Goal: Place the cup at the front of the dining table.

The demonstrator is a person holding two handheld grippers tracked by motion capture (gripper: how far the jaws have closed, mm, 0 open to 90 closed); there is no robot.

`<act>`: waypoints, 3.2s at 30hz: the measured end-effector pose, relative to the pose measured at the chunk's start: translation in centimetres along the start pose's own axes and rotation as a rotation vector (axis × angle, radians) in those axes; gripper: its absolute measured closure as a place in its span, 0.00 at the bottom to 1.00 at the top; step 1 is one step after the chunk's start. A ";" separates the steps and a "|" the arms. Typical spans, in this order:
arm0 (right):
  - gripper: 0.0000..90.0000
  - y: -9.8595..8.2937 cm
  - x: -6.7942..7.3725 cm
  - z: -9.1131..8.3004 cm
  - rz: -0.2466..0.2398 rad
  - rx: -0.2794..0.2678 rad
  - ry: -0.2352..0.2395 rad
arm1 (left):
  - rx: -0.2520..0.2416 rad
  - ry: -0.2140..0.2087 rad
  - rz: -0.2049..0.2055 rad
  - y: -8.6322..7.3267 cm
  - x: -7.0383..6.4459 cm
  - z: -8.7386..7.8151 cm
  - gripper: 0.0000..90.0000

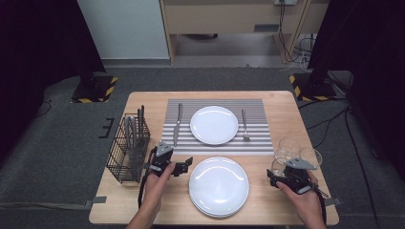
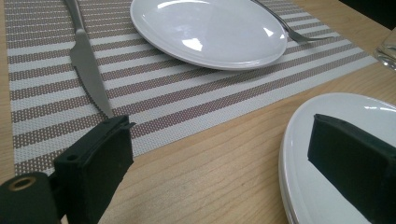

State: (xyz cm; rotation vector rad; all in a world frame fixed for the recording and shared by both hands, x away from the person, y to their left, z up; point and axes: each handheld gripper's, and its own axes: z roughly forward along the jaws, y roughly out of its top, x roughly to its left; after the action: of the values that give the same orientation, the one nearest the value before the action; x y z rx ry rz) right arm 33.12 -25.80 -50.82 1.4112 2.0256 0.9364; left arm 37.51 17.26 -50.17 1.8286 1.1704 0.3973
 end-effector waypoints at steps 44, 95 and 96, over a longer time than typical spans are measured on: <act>0.22 1.5 1.6 -1.4 -0.041 -0.021 0.045 | 0.002 -0.005 -0.003 0.0 0.0 0.0 0.07; 0.22 7.8 5.3 1.2 -0.115 -0.052 0.134 | 0.024 -0.021 0.014 -0.4 -0.5 0.5 0.07; 0.22 8.0 5.4 1.3 -0.116 -0.051 0.135 | 0.024 -0.021 0.015 -0.4 -0.5 0.5 0.07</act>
State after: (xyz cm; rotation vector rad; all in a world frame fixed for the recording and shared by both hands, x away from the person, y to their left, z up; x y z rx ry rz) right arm 36.99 -18.54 -45.58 1.2196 2.1403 1.0492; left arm 37.38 16.65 -50.67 1.8591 1.1530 0.3731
